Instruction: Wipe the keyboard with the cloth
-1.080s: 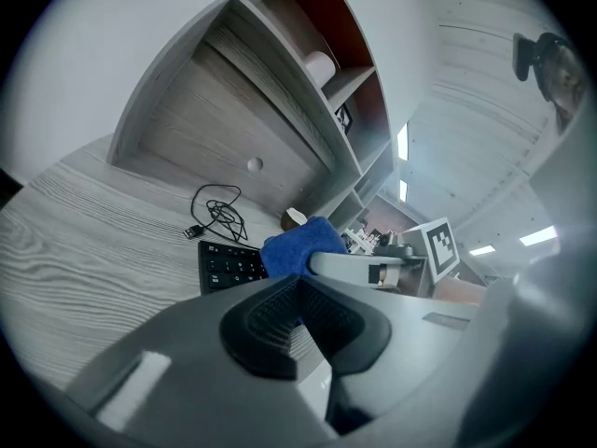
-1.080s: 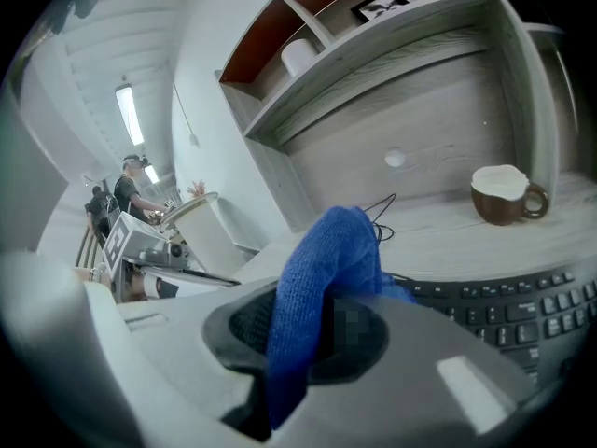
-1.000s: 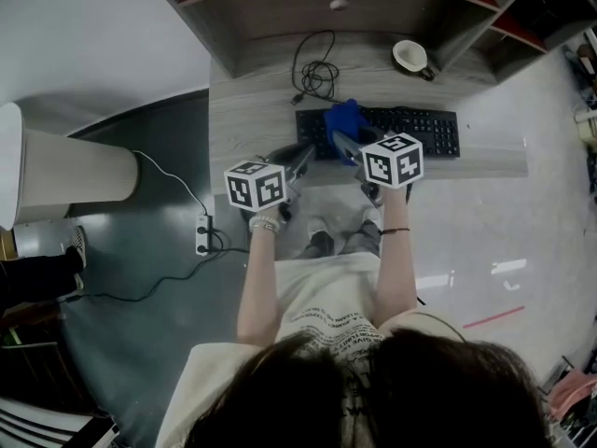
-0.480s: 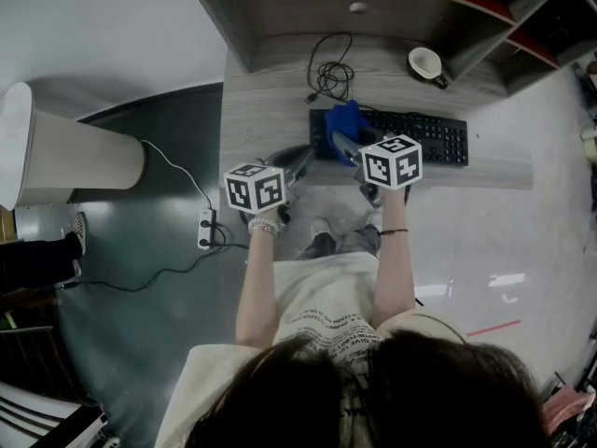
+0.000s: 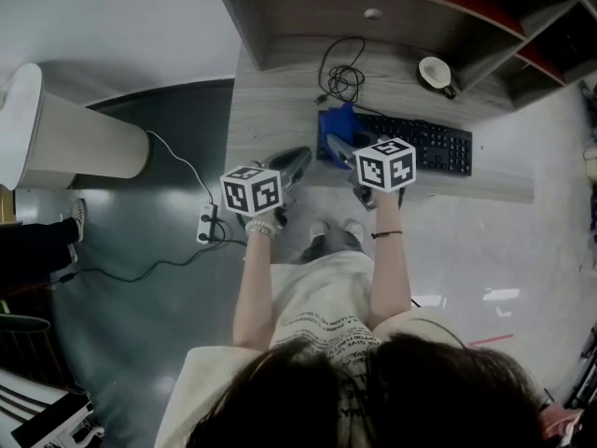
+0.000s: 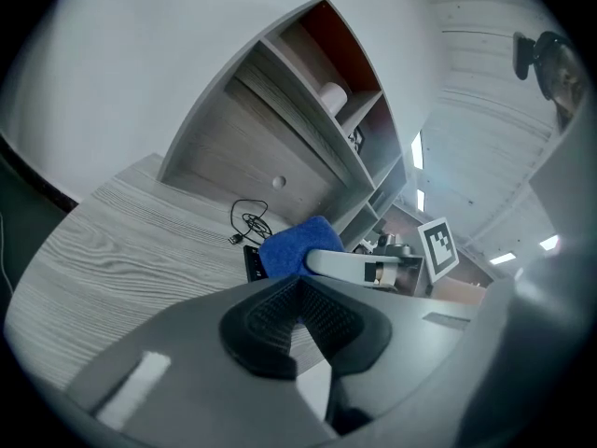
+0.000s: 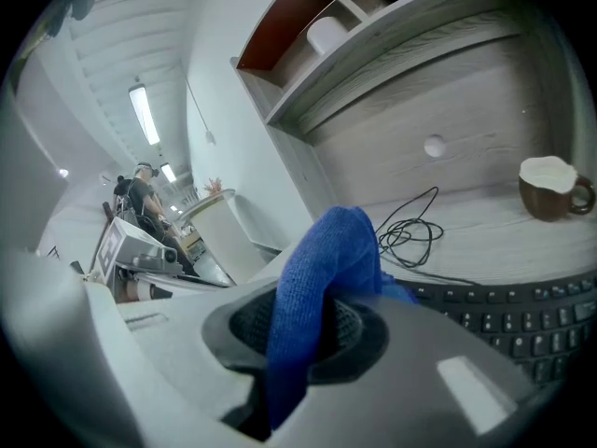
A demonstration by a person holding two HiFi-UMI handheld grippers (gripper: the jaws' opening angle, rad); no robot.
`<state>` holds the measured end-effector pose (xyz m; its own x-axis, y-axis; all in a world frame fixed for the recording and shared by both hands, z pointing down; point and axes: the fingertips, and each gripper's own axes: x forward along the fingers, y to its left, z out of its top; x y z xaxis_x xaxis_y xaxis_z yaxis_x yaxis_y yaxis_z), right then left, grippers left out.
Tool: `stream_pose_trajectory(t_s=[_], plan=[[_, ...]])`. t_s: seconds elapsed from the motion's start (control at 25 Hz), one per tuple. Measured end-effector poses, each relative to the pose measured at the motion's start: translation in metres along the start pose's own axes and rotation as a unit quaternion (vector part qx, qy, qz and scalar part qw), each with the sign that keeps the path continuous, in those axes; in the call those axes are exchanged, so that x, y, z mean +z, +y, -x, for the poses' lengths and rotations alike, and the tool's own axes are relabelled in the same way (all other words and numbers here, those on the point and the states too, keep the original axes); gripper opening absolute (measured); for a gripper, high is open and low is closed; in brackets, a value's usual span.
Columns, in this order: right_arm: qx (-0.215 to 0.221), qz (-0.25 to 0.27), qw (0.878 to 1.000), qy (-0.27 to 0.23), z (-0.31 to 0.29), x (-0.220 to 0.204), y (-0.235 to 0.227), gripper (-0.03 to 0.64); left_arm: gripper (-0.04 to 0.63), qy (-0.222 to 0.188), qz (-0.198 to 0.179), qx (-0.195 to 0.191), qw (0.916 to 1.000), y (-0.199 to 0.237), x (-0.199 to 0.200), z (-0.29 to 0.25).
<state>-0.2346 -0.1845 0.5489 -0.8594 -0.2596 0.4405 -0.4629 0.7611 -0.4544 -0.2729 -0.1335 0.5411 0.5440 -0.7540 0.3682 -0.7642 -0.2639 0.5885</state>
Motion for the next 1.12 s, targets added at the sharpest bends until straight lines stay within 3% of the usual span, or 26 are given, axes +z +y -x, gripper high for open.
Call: stream_pose_trajectory(t_s=[0.76, 1.12], plan=[[0.050, 0.006, 0.999, 0.012, -0.007, 0.007, 0.018, 0.058, 0.003, -0.029, 0.009, 0.020, 0.9993, -0.004, 0.003, 0.008], [0.076, 0.010, 0.997, 0.000, 0.004, 0.024, 0.026, 0.058, 0.003, -0.040, -0.007, 0.028, 0.9988, -0.013, 0.007, 0.009]])
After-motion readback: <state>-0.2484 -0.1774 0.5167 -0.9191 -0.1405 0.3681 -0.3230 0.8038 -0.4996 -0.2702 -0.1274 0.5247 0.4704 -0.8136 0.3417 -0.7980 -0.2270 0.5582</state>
